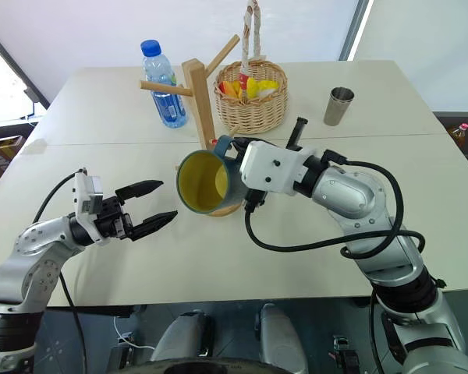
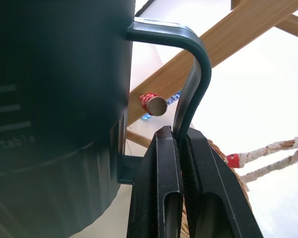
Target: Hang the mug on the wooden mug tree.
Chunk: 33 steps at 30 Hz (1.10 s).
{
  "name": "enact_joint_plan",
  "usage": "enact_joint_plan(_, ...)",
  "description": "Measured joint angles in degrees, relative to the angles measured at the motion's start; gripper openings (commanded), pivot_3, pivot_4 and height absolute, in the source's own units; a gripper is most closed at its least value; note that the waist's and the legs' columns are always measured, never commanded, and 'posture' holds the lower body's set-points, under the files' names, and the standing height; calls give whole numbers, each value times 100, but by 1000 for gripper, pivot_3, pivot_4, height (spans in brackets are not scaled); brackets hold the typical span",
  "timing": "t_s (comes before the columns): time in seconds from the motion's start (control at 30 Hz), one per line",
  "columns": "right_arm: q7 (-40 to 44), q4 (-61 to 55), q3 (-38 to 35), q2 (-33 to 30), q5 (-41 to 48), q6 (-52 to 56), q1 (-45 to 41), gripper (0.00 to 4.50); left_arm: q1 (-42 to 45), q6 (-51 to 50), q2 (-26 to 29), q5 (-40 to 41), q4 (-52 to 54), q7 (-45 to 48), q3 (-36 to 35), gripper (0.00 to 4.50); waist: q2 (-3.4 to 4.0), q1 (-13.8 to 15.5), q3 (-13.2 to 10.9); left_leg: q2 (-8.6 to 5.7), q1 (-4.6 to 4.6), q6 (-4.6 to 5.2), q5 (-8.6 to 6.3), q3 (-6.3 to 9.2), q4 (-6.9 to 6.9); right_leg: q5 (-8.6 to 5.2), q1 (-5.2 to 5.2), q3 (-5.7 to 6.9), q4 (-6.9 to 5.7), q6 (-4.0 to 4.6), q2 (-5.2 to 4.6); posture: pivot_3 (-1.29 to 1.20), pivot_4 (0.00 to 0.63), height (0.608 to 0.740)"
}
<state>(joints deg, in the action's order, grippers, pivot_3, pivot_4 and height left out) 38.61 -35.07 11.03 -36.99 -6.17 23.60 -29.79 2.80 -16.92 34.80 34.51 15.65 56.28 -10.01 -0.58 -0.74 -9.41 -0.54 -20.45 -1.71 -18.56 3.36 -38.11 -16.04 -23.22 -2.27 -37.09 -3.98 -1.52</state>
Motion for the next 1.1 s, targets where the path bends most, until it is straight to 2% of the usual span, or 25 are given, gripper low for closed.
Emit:
enact_joint_plan(0.3,121,546,345,10,-171,73,-438,35,-18,-179,3,329,232,-69,-192,4500,0,-7,0,0,1,0,0,0,1,0,-1,0,0,0,-1,0,150,740)
enact_joint_plan(0.6,124,1072,669,302,-458,75,-740,35,-23,-186,3,375,300,-136,-218,4500,0,-10,0,0,-3,-1,0,-1,4,0,-5,0,1,1,-2,0,150,740)
enact_joint_plan(0.73,119,1088,666,420,-484,94,-793,1408,-29,-186,2,380,307,-151,-218,4500,0,-11,0,0,-2,-1,0,-1,4,0,-6,0,1,1,-2,0,150,740)
enact_joint_plan(0.87,94,1089,619,429,-514,67,-874,3372,-29,-186,2,393,334,-154,-218,4500,0,-12,0,0,-2,-1,0,-1,6,0,-6,0,1,1,-2,0,150,740)
enact_joint_plan(1.0,141,1043,488,291,-526,-25,-855,3372,-21,-185,3,413,333,-153,-222,4500,0,-4,0,0,-3,-1,0,-1,6,0,-6,0,2,1,-3,0,150,740)
enact_joint_plan(1.1,276,813,71,64,-324,-43,-659,3372,6,-185,0,431,319,-158,-232,4500,-1,13,-1,-1,-6,-1,0,-1,6,0,-4,0,8,1,-4,0,150,740)
